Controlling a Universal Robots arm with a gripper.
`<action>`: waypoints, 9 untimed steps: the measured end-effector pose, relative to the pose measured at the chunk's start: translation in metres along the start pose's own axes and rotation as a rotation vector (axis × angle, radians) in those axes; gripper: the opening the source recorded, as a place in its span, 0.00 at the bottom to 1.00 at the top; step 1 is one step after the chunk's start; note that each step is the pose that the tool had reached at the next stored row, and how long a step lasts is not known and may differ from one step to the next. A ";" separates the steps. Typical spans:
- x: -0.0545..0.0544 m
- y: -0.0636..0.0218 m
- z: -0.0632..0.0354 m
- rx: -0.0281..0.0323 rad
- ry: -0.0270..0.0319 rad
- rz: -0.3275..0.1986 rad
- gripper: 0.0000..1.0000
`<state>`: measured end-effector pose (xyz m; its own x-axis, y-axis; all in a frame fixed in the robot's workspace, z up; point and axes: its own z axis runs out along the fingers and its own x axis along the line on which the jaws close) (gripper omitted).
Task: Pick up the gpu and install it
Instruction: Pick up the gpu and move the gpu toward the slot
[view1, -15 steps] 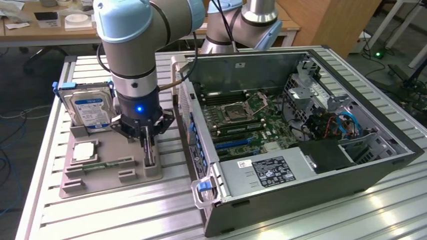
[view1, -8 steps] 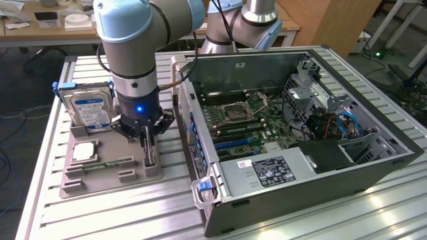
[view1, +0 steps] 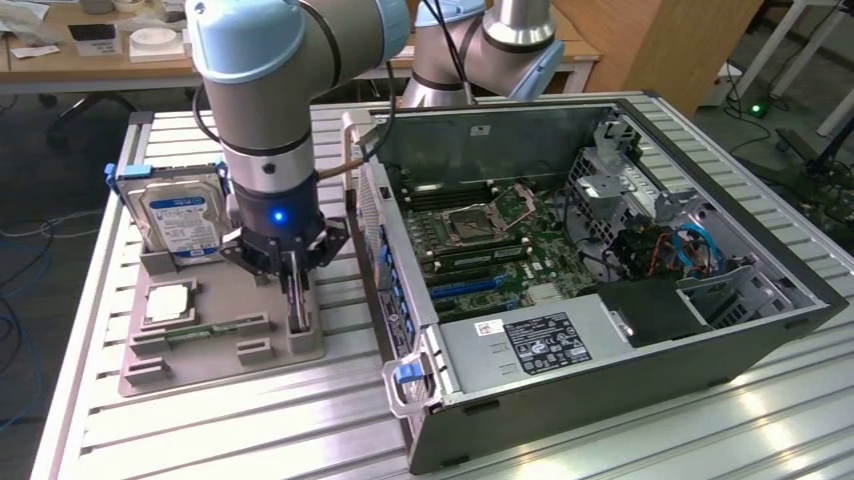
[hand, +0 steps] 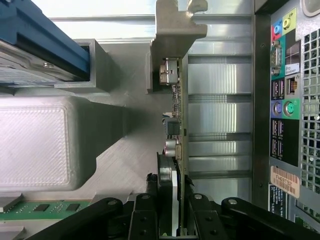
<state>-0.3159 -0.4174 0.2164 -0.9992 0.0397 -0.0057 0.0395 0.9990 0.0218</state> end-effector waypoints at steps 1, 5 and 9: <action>0.000 0.0000 -0.0013 -0.0009 0.0001 0.000 0.28; 0.000 0.0000 -0.0071 -0.0049 0.0002 0.000 0.28; 0.000 -0.0003 -0.0095 -0.0101 0.0003 0.000 0.28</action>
<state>-0.3159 -0.4179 0.2259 -0.9992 0.0396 -0.0054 0.0395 0.9987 0.0318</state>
